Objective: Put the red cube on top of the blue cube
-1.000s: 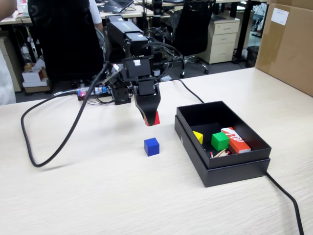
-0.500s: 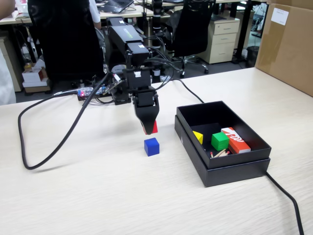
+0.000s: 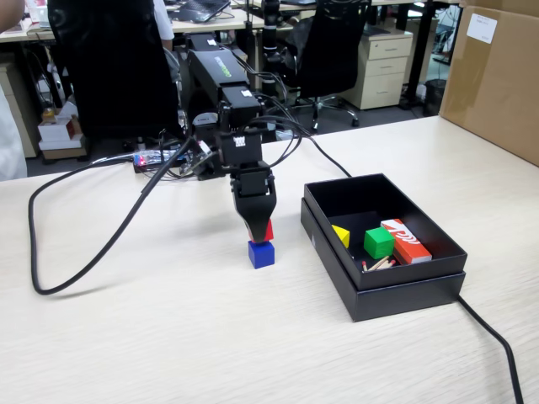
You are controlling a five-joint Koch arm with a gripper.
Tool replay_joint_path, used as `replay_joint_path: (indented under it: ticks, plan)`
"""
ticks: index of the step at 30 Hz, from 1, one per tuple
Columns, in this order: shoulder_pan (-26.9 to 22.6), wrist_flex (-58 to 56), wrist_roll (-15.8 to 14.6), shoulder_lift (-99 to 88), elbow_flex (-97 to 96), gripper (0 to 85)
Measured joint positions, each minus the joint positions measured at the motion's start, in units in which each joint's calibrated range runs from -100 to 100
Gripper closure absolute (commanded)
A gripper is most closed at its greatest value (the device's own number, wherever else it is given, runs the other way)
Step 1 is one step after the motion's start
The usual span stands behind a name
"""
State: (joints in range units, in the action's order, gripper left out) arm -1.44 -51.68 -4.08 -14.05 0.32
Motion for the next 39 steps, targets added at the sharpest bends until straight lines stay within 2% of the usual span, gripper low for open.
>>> replay_joint_path:
  ticks: [18, 22, 27, 30, 39]
  plan:
    - [0.1, 1.5, 0.0, 3.1, 1.5, 77.5]
    - [0.2, 1.5, 0.0, 3.1, 1.5, 58.8]
    - [0.2, 1.5, 0.0, 3.1, 1.5, 57.5]
    - [0.2, 1.5, 0.0, 3.1, 1.5, 41.0]
    - [0.0, 1.5, 0.0, -2.5, -2.6, 38.8]
